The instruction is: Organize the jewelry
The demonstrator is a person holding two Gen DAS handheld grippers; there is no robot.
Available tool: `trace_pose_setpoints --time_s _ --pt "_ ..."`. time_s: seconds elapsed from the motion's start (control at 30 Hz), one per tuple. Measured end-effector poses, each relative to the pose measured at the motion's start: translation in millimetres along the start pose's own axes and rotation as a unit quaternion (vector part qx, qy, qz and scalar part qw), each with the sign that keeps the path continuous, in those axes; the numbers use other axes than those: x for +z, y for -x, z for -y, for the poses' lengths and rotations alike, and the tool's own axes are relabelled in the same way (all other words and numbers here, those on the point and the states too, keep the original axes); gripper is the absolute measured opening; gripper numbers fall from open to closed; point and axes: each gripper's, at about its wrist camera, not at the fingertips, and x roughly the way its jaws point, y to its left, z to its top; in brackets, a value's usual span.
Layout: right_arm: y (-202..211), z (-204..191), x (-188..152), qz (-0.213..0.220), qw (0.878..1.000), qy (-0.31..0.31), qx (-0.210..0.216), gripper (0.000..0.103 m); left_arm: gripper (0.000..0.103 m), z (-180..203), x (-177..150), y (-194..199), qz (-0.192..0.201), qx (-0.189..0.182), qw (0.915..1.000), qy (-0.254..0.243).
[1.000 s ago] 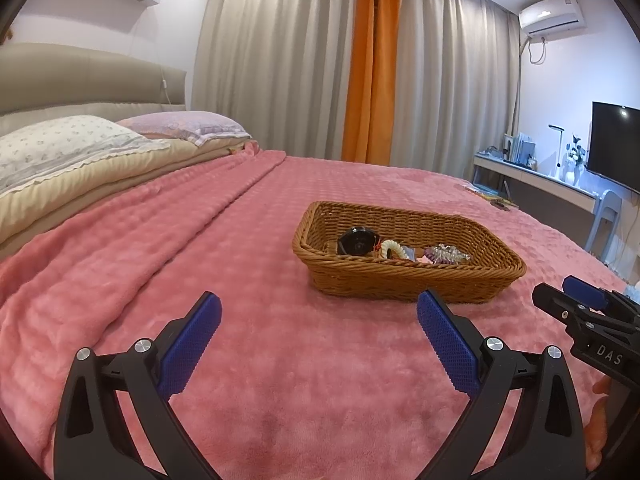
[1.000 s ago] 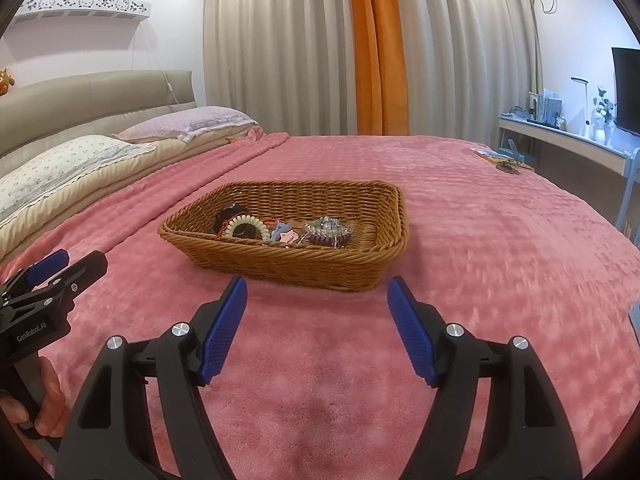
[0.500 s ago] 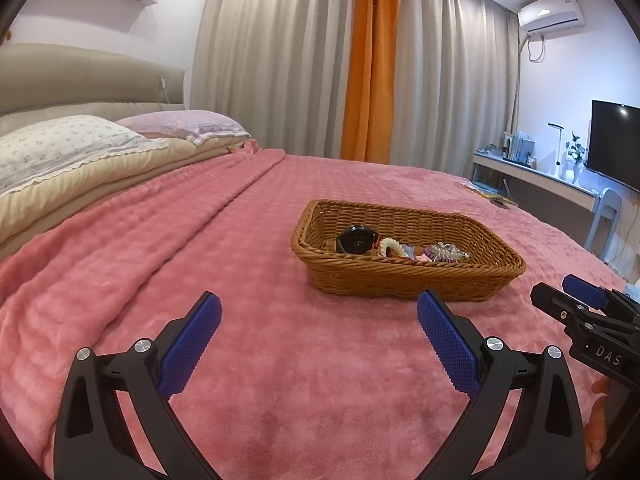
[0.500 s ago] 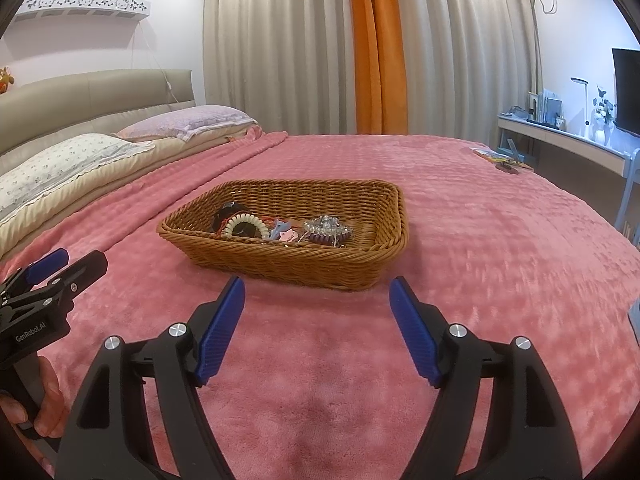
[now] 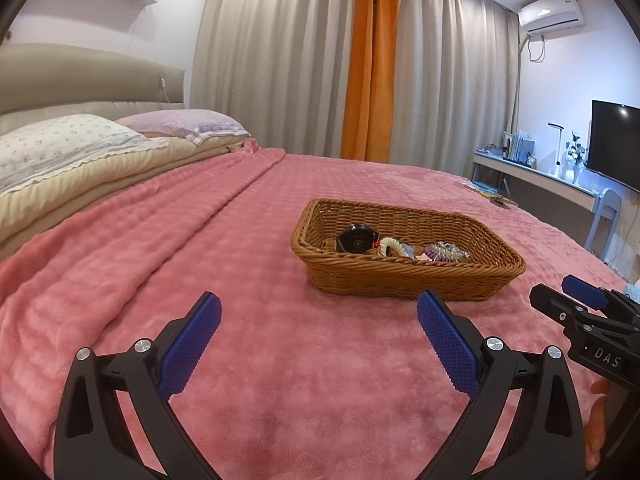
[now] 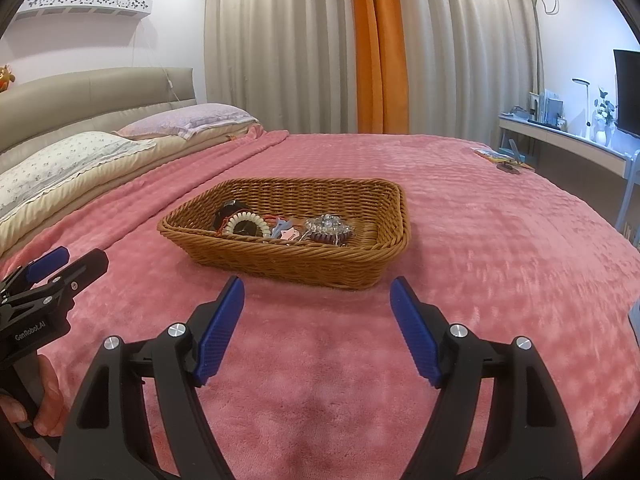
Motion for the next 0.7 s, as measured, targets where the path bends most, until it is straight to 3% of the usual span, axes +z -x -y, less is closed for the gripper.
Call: trace_pose_setpoints --time_s 0.7 --pt "-0.4 0.2 -0.2 -0.001 1.0 0.001 0.001 0.075 0.095 0.0 -0.1 -0.4 0.0 0.0 1.0 -0.001"
